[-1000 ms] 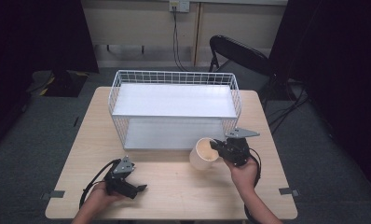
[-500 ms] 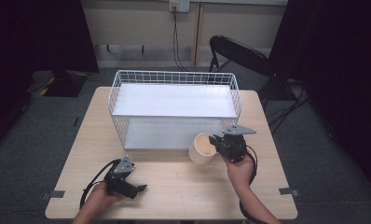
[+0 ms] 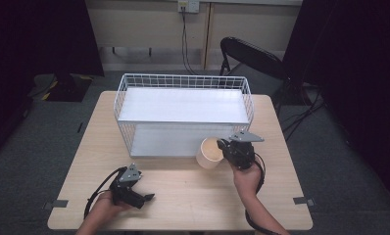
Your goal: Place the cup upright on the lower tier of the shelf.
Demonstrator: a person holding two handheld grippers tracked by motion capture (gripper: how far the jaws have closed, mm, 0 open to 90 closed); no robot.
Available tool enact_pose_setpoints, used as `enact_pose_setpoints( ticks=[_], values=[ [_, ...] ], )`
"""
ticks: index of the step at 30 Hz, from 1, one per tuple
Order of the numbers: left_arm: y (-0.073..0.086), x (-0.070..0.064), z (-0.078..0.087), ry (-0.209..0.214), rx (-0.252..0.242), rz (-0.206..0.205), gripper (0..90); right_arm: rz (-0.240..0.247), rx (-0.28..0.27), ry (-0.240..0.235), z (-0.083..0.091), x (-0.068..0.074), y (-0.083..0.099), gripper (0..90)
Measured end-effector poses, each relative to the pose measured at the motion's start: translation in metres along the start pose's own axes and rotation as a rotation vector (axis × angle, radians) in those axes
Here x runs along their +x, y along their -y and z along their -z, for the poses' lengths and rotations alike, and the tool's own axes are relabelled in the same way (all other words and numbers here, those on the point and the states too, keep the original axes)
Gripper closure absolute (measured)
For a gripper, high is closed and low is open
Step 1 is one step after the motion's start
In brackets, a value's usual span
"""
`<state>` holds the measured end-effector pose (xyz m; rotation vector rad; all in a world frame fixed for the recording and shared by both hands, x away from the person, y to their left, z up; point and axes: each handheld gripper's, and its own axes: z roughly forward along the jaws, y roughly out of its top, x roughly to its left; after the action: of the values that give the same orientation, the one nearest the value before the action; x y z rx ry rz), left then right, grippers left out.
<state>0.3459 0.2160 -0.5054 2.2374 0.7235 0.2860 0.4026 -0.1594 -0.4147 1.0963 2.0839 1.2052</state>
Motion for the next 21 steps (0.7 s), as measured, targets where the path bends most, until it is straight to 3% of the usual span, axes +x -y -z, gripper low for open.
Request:
enact_pose_setpoints(
  ticks=[21],
  values=[
    [0.0, 0.0, 0.0, 0.0, 0.0, 0.0, 2.1, 0.023, -0.027, 0.078, -0.016, 0.008, -0.002, 82.0]
  ],
)
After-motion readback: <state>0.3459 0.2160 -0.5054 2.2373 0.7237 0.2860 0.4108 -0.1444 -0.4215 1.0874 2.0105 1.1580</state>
